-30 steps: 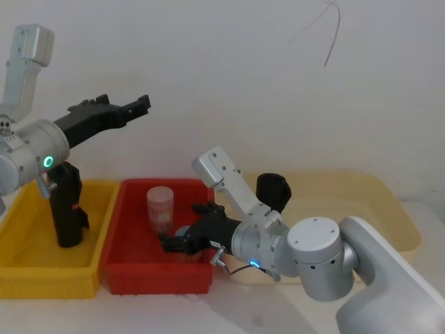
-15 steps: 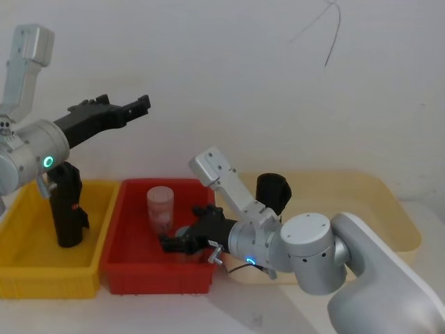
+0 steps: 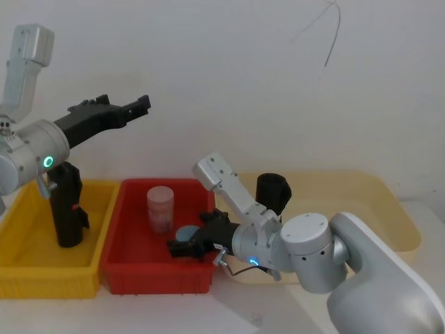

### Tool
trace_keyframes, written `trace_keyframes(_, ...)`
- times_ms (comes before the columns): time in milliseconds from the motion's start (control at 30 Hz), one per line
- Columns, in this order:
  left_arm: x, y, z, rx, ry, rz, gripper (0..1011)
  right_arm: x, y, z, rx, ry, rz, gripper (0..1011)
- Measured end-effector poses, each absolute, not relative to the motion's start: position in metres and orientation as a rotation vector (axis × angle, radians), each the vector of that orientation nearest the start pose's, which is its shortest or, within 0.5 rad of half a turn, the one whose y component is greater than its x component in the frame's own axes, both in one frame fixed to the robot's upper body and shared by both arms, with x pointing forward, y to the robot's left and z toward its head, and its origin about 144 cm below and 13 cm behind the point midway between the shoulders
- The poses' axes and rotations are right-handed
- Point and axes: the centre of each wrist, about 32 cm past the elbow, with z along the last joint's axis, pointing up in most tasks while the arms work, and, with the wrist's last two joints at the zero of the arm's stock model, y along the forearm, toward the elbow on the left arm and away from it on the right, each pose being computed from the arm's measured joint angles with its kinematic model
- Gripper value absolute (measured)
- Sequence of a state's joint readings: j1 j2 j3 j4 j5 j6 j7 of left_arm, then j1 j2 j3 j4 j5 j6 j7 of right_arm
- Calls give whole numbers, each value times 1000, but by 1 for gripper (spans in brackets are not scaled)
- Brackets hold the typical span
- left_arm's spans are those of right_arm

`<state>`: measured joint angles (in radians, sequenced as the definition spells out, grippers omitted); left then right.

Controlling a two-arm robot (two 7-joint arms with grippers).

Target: Pick up the garbage bag with the one hand and transfer it to the other hand.

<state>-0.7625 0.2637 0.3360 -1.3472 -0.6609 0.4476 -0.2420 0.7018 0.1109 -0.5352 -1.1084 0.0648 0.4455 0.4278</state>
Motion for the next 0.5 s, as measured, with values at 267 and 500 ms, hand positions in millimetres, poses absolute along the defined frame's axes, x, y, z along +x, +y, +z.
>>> trace_keyframes(267, 615, 221, 1367, -118, 143, 960, 1001, 618, -133, 1251, -502, -9, -813, 1000)
trace_keyframes(500, 615, 221, 1367, -118, 143, 959, 1001, 618, -136, 1251, -506, -8, -812, 981)
